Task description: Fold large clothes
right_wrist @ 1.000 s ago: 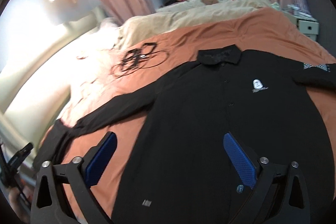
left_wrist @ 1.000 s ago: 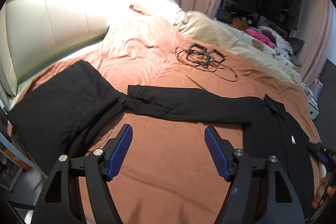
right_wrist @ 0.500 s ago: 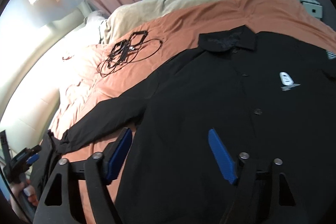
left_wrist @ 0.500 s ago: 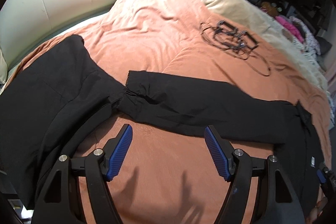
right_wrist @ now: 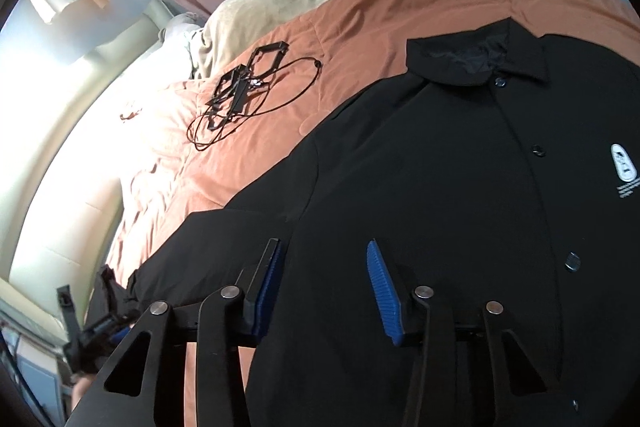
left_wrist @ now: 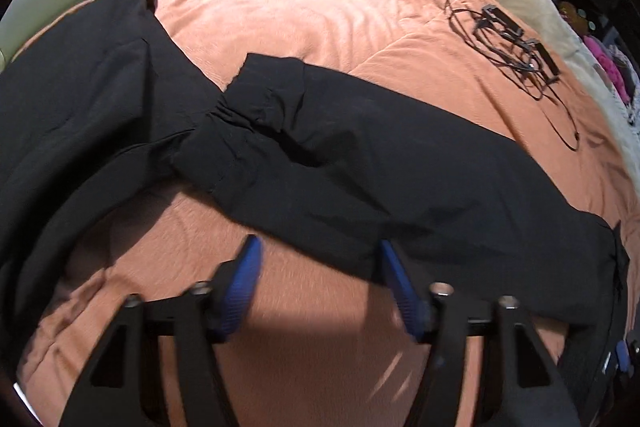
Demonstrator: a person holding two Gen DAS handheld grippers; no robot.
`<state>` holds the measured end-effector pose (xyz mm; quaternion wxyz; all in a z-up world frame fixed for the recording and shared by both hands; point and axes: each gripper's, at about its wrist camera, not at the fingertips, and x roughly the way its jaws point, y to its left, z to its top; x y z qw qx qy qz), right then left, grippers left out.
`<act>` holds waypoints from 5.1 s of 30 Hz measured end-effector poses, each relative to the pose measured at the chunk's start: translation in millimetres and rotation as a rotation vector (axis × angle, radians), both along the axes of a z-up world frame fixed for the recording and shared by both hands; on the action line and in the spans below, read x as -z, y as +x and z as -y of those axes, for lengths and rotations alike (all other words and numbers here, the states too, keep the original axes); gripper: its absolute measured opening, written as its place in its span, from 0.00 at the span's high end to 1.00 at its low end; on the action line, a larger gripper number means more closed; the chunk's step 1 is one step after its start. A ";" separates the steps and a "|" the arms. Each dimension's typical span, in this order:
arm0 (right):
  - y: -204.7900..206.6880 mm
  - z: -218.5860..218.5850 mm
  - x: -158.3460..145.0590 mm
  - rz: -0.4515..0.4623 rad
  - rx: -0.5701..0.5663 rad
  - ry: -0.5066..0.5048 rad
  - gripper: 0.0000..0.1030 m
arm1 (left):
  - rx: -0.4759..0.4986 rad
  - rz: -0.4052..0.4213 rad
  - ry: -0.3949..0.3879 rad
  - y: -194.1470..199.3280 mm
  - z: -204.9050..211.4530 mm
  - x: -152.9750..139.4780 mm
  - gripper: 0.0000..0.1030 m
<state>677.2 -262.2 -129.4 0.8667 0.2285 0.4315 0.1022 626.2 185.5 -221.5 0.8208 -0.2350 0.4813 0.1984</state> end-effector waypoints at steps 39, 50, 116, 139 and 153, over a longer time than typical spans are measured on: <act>7.4 51.6 26.9 -0.127 0.085 0.263 0.50 | 0.613 0.633 0.055 18.6 237.2 -297.4 0.96; -61.4 142.8 24.4 -0.074 0.323 0.206 0.45 | 0.854 0.647 0.000 22.0 361.8 -313.0 0.96; -55.0 271.2 68.0 -0.072 0.590 0.220 0.52 | 0.740 -0.003 0.026 61.8 304.5 -20.5 0.75; -60.5 291.2 82.1 -0.034 0.573 0.443 0.47 | 0.680 0.067 -0.072 45.5 300.2 -49.8 0.64; -148.5 406.5 18.0 -0.032 0.722 0.136 0.46 | 0.764 0.183 -0.056 25.5 346.3 -87.2 0.30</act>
